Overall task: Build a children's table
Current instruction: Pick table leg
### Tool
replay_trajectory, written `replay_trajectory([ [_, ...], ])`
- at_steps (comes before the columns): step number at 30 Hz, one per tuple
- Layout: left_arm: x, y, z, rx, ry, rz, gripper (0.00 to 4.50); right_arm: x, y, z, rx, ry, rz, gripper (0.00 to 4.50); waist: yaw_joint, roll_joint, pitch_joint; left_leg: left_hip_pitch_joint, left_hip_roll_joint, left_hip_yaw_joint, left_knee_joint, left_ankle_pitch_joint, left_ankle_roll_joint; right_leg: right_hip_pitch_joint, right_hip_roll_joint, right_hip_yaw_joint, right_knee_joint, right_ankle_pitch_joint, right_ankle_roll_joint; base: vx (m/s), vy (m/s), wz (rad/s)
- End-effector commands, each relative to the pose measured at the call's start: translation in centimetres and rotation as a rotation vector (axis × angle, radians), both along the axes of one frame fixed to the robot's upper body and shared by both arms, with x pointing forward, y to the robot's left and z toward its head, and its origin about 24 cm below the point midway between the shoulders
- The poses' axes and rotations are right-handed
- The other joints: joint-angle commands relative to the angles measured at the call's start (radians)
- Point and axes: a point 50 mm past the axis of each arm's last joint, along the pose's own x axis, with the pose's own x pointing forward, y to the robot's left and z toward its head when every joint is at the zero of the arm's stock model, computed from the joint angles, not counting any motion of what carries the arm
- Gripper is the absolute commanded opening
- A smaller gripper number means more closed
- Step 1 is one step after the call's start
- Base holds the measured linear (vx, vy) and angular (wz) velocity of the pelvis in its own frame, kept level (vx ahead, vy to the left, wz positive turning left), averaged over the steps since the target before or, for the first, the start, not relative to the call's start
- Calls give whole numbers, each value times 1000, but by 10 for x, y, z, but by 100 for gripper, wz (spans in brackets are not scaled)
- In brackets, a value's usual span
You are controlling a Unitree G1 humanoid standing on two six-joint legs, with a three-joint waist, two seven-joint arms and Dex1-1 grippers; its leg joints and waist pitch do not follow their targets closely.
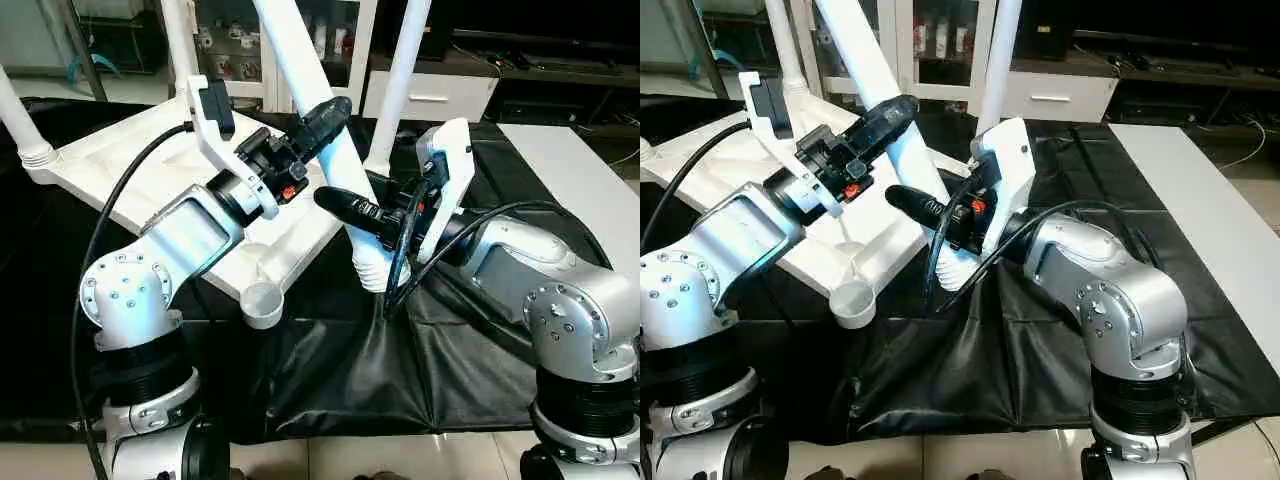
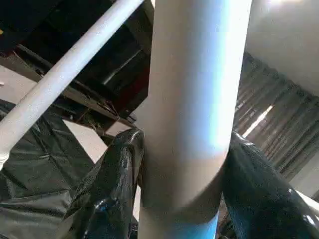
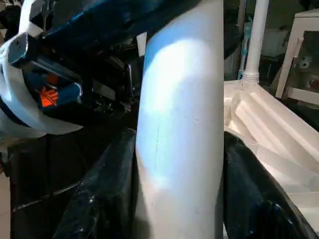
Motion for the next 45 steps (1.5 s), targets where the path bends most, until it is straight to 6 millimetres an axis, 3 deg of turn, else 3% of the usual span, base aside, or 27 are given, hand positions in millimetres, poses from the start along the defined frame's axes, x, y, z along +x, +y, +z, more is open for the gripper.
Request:
replay_trajectory([
  [1,4,4,0,9,22,39,217,-2,1,8,10,-62,3,184,5,5,-70,-4,-4,16,-65,-157,-22,63,-23,34,-79,-324,-44,0,0,0],
  [2,4,4,0,8,22,39,210,-2,1,8,10,-62,2,184,5,5,-70,-4,-4,16,-66,-158,-22,63,-23,34,-80,-326,-42,0,0,0],
  [3,4,4,0,7,24,41,196,-2,1,8,8,-63,-2,240,4,4,-71,-4,-4,16,-65,-161,-23,63,-24,34,-80,-330,-41,0,0,0],
  [4,5,4,1,8,24,45,193,-1,1,7,7,-61,-1,254,4,4,-71,-4,-4,16,-65,-162,-23,63,-23,34,-80,-332,-40,0,0,0],
  [11,6,4,3,41,15,76,185,-1,2,7,4,-56,5,307,5,4,-71,-4,-3,15,-66,-157,-22,64,-23,34,-78,-316,-38,0,0,0],
  [14,12,3,3,149,4,165,185,6,3,3,-124,-108,-79,335,6,4,-70,-4,0,12,-68,-158,-29,63,-23,33,-79,-321,-27,0,0,0],
  [15,14,3,4,217,-11,216,185,12,5,-2,-246,-164,-135,337,5,4,-69,-4,-1,13,-67,-164,-40,62,-24,34,-82,-346,-7,0,0,0],
  [18,16,0,4,305,-40,263,185,15,12,-10,-359,-215,-162,337,4,3,-70,-4,-5,14,-65,-178,-41,60,-26,34,-85,-383,11,0,0,0],
  [20,17,-2,5,333,-51,282,185,17,17,-15,-412,-241,-183,337,1,7,-71,-6,-5,13,-63,-162,-42,61,-24,35,-81,-347,0,0,0,0],
  [22,18,-7,6,345,-61,301,185,22,28,-21,-450,-251,-225,337,-2,10,-73,-6,-2,12,-64,-150,-47,61,-24,36,-71,-287,-39,0,0,0],
  [25,21,-12,6,366,-79,339,185,31,47,-27,-374,-165,-293,337,-10,12,-72,-4,-4,13,-65,-181,-50,59,-24,37,-71,-284,-74,0,0,0],
  [27,22,-12,6,373,-85,346,185,34,50,-29,-379,-145,-308,337,-11,10,-72,-3,-2,12,-66,-199,-52,62,-24,36,-70,-282,-74,0,0,0],
  [30,24,-12,8,389,-102,365,185,42,51,-35,-400,-103,-378,337,-12,15,-71,0,-2,12,-66,-192,-58,60,-23,39,-67,-249,-75,0,0,0],
  [31,25,-11,9,392,-107,372,185,44,52,-36,-387,-84,-395,310,-13,14,-71,0,-3,13,-67,-194,-56,59,-23,40,-65,-242,-81,0,0,0],
  [35,25,-9,8,416,-123,391,185,46,56,-33,-341,-60,-417,290,-13,15,-74,0,-1,11,-67,-180,-61,64,-24,40,-59,-206,-86,0,0,0],
  [36,25,-9,7,421,-125,390,185,46,56,-33,-339,-62,-421,265,-12,16,-73,1,-1,11,-68,-170,-61,64,-23,41,-57,-180,-93,0,0,0],
  [45,28,-8,5,440,-139,402,184,45,57,-32,-309,-73,-400,193,-13,18,-70,2,-2,13,-69,-203,-63,64,-25,42,-63,-228,-84,0,0,0],
])
